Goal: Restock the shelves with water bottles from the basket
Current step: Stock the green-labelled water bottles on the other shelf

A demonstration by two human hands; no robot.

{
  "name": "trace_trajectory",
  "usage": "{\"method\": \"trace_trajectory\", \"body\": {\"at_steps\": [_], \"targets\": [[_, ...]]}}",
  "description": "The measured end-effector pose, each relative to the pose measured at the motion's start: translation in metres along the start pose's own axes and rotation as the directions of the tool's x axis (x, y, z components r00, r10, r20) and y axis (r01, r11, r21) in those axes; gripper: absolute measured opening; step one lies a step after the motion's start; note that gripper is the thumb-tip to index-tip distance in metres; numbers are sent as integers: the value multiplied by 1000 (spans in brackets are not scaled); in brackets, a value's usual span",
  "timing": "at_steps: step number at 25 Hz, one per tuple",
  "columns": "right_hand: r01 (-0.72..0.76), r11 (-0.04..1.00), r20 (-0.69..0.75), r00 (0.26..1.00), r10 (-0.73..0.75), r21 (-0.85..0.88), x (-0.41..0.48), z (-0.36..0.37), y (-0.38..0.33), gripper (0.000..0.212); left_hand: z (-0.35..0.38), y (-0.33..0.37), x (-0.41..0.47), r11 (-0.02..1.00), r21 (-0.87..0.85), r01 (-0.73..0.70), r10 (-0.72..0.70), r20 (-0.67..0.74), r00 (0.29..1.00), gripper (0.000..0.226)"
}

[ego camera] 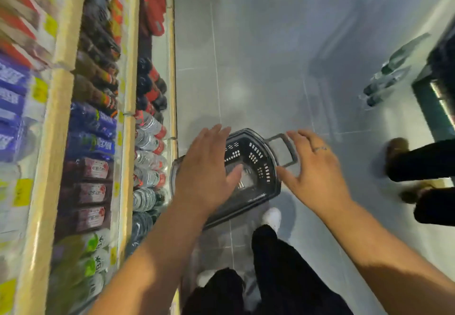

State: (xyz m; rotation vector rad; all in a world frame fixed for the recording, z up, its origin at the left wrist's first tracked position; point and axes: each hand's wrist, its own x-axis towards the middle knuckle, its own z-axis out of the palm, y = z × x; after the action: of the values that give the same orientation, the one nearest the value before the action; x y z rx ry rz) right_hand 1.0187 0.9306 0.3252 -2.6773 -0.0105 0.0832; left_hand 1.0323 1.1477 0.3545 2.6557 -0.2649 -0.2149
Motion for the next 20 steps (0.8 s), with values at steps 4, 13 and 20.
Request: {"method": "trace_trajectory", "body": {"at_steps": [4,13,20], "targets": [[-73,997,-42,996,74,8,-20,-70,13,72,-30,63,3,991,30,-129,128,35,991,75],[-300,949,-110,951,290,-93,-51,-146,26,79,-55,139,31,913,9,-408,407,58,912,78],[-494,870,-216,849,482,0,-65,-183,48,81,-55,203,77,775,88,-625,620,80,780,77]]}}
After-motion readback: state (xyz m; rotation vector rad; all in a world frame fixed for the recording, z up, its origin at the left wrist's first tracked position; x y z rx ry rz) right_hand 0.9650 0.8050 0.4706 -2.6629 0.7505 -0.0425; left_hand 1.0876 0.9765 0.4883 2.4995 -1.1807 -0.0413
